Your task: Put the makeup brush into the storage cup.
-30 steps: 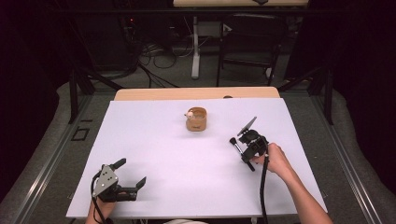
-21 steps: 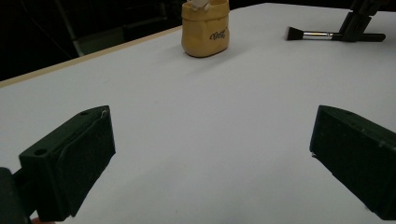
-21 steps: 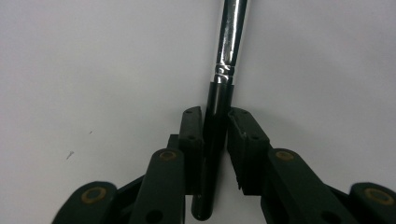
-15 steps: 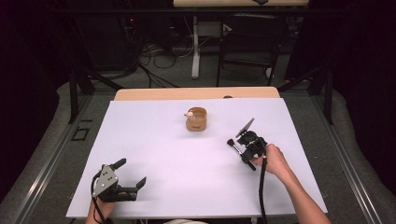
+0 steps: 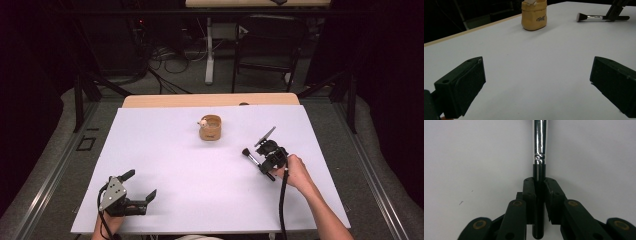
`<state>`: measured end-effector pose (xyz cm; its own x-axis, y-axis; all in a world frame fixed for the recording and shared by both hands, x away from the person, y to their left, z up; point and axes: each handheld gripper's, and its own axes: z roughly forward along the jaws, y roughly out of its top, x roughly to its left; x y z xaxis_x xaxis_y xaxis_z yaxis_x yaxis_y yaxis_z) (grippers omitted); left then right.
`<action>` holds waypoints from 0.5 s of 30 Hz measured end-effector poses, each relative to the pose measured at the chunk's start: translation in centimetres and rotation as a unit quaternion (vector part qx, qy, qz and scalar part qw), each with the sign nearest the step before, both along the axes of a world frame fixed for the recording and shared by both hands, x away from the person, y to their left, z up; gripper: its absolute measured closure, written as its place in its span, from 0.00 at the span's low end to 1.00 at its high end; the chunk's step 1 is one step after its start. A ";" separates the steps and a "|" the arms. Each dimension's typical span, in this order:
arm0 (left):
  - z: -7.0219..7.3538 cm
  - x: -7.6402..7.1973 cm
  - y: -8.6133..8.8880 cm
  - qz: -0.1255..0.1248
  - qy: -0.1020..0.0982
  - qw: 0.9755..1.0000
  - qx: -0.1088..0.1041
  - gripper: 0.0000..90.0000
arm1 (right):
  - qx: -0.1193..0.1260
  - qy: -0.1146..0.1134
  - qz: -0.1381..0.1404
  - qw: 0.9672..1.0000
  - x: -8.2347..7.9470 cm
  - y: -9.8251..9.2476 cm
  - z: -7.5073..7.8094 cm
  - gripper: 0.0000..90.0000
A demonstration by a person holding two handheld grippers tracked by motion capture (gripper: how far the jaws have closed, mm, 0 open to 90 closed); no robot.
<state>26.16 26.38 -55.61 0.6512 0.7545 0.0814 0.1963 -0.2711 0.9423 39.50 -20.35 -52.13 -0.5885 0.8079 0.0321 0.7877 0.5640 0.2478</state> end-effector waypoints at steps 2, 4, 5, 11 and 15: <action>0.0 0.0 0.0 0.000 0.000 1.000 0.000 0.00 | 0.006 -0.005 -0.004 1.000 -0.2 -0.3 0.5 0.88; 0.0 0.0 0.0 0.000 0.000 1.000 0.000 0.00 | 0.018 -0.014 -0.002 1.000 -0.3 -0.6 0.8 0.88; 0.0 0.0 0.0 0.000 0.000 1.000 0.000 0.00 | 0.024 -0.024 -0.006 0.999 -0.5 -0.6 0.9 0.88; 0.0 0.0 -0.1 -0.002 0.000 1.000 0.001 0.00 | 0.063 -0.045 0.003 0.997 -1.1 -1.4 1.7 0.88; 0.0 0.0 0.0 0.000 0.001 1.000 0.001 0.00 | 0.092 -0.077 -0.001 0.993 -1.5 -1.7 2.0 0.88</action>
